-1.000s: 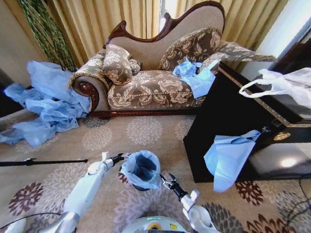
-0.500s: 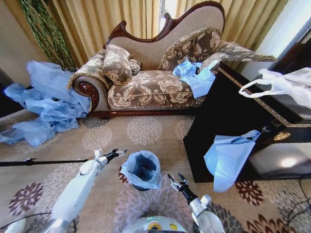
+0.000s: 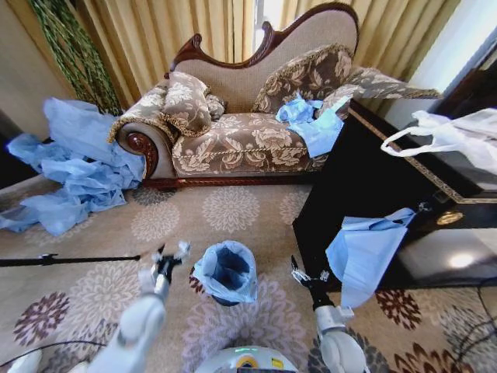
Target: Place a garbage bag over the trash bin.
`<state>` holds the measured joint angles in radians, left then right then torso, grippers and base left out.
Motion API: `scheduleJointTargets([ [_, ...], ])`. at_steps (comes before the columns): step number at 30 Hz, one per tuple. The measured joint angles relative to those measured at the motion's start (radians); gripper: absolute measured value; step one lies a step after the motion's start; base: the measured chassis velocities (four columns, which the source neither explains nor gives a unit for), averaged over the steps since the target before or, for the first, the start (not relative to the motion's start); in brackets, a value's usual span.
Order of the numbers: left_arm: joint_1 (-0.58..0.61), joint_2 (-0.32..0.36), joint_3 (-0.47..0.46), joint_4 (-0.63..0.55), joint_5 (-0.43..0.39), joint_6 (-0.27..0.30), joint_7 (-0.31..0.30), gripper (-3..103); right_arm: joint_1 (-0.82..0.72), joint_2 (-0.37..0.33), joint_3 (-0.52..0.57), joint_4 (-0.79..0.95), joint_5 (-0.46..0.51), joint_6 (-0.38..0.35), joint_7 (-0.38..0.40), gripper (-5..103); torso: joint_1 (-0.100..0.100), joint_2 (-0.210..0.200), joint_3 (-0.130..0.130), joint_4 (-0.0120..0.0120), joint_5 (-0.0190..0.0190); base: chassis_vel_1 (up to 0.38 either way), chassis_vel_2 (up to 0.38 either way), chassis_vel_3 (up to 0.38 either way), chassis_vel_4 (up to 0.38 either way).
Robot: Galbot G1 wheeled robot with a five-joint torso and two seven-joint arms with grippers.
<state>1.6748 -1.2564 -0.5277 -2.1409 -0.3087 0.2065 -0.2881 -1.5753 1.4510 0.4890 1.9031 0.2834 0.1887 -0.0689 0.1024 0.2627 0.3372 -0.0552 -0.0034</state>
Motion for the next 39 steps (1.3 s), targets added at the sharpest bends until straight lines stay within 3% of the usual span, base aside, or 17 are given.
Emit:
scheduleJointTargets([
  [7,0.111,-0.006,0.002,-0.088,0.2,-0.155,0.087,100,0.006,0.034,-0.064,0.014,-0.129,0.018,0.073,100,0.0,0.0,0.0,-0.0002,-0.0001,0.0,0.0,0.0,0.0],
  [12,0.174,-0.011,-0.004,-0.157,0.231,-0.191,0.084,100,-0.02,0.027,-0.094,0.088,-0.173,0.007,0.097,100,0.0,0.0,0.0,0.0,-0.0001,0.0,0.0,0.0,0.0],
  [19,0.241,-0.017,-0.046,-0.244,0.211,-0.177,0.052,100,-0.074,-0.013,-0.08,0.22,-0.123,-0.065,0.102,100,0.0,0.0,0.0,0.0,0.0,0.0,0.0,0.0,0.0],
  [25,0.262,0.008,-0.108,-0.315,0.171,-0.111,0.095,100,-0.123,-0.029,-0.023,0.294,-0.093,-0.088,0.088,100,0.0,0.0,0.0,-0.0002,-0.0001,0.0,0.0,0.0,0.0],
  [39,0.305,-0.025,-0.072,-0.347,0.184,-0.103,0.099,100,-0.181,-0.007,-0.06,0.376,-0.125,-0.101,0.114,100,0.0,0.0,0.0,0.0,0.0,0.0,0.0,0.0,0.0],
])
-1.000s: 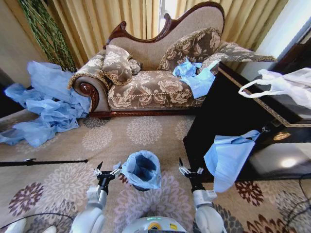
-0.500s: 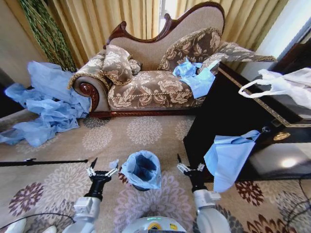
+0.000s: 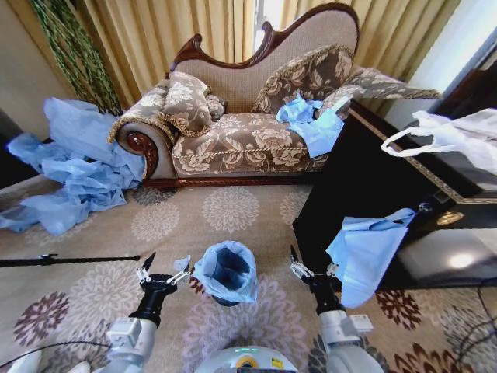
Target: Place a garbage bag over the trash bin.
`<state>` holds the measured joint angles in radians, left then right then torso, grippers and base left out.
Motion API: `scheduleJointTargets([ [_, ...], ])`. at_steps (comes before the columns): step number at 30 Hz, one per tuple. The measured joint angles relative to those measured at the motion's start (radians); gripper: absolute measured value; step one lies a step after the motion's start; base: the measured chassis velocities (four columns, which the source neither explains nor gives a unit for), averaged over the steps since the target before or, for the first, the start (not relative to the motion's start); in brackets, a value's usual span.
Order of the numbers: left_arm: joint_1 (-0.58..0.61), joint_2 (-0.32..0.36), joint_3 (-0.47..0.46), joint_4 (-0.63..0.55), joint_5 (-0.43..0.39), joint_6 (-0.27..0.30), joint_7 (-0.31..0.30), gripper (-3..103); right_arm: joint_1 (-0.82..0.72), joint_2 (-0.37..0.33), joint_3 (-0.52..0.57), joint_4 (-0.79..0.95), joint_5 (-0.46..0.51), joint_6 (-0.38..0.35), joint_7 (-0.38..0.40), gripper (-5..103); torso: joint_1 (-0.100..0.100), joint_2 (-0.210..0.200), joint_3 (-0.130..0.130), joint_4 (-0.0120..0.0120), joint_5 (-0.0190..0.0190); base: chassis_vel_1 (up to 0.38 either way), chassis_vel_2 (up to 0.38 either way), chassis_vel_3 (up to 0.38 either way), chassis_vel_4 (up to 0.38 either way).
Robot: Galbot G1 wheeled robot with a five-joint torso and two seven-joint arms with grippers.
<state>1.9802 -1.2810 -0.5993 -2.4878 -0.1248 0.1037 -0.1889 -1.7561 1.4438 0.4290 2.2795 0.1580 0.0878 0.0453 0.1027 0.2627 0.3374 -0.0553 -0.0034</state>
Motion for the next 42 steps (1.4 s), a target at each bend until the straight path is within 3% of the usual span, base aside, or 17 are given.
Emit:
scheduleJointTargets([
  [42,-0.004,0.001,0.001,0.006,0.0,0.001,0.001,100,0.003,0.0,0.001,-0.005,0.001,0.001,-0.001,100,0.0,0.0,0.0,0.0,0.0,0.0,0.0,0.0,0.0],
])
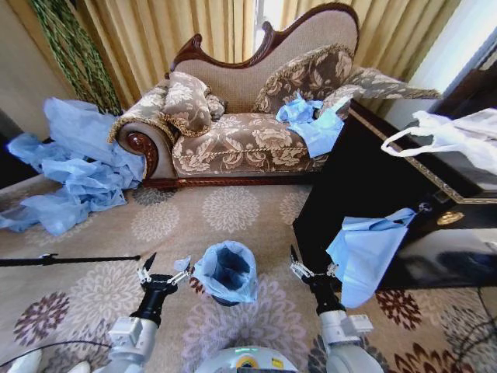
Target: Place a garbage bag over the trash bin.
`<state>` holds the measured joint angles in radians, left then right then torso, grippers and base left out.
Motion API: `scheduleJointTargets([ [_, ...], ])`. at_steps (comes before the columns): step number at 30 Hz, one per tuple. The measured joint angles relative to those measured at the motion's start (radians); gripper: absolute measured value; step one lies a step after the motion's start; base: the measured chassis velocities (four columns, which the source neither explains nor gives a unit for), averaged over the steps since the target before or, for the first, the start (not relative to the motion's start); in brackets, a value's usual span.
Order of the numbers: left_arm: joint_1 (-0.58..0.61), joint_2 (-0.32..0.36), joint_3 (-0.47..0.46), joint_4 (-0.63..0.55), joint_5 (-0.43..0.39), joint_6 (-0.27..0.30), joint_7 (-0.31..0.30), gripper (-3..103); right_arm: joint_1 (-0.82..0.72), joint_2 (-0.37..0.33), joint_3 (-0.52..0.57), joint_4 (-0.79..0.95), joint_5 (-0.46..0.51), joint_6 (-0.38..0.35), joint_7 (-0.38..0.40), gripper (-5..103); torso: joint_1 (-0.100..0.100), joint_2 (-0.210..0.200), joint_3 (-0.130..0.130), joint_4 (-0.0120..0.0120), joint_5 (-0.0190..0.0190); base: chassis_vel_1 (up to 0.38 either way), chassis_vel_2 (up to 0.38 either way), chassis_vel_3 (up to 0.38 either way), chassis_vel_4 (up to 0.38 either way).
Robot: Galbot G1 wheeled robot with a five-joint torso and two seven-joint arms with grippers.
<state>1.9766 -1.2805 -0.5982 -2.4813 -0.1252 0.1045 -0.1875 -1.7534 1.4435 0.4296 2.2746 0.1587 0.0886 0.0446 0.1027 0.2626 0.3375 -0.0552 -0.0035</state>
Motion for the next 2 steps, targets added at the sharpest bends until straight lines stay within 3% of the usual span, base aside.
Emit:
scheduleJointTargets([
  [2,0.0,0.0,0.0,0.0,0.0,0.0,0.0,100,0.0,0.0,0.0,0.0,0.0,0.0,0.0,100,0.0,0.0,0.0,0.0,0.0,0.0,0.0,0.0,0.0],
])
